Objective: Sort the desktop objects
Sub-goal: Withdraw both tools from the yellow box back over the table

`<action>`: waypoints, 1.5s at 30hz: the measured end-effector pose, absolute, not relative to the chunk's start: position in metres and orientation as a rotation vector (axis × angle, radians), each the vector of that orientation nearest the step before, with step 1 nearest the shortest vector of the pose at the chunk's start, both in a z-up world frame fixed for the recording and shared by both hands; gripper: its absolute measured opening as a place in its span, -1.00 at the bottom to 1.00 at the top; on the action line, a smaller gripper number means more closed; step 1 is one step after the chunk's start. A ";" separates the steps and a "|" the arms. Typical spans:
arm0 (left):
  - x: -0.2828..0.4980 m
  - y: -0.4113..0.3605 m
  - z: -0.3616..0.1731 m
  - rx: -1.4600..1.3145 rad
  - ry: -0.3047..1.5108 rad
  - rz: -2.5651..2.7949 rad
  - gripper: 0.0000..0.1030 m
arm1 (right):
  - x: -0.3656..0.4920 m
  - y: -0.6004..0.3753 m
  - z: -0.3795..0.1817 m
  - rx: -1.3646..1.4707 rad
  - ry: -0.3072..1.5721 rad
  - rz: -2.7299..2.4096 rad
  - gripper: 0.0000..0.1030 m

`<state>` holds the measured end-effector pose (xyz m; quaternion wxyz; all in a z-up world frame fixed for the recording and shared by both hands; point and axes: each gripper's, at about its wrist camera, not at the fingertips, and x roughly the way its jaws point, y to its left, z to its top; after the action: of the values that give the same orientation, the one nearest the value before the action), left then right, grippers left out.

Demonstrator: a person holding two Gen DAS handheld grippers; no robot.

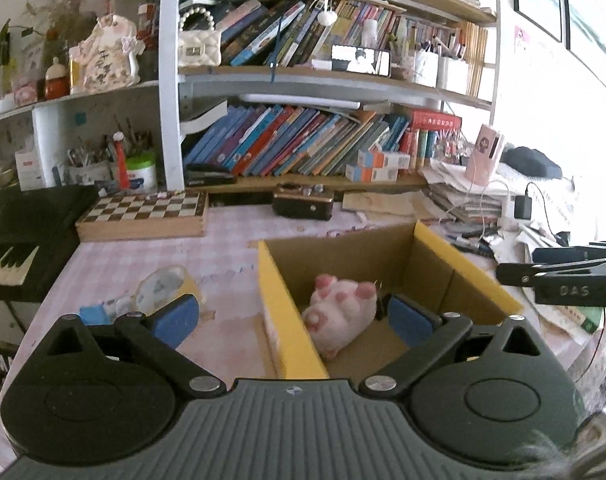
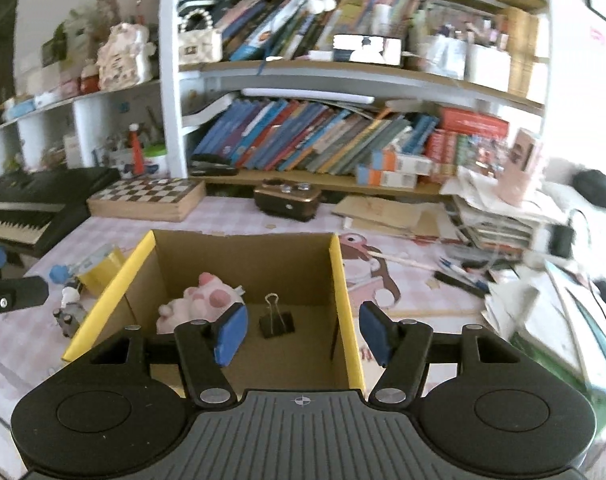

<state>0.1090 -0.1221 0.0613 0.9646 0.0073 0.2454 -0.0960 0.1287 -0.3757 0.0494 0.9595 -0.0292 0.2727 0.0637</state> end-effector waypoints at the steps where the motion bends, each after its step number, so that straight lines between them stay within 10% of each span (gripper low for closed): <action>1: 0.106 -0.118 0.059 0.016 0.500 -0.198 0.97 | 0.123 -0.373 0.048 -0.053 0.554 0.114 0.22; 45: 0.006 0.007 -0.009 0.039 0.681 -0.280 0.98 | -0.015 -0.207 -0.028 0.012 0.761 0.005 0.23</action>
<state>0.0055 0.0067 -0.0087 0.9328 0.0189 0.3327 -0.1370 -0.0147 -0.2068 -0.0280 0.9285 0.0058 0.3713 0.0023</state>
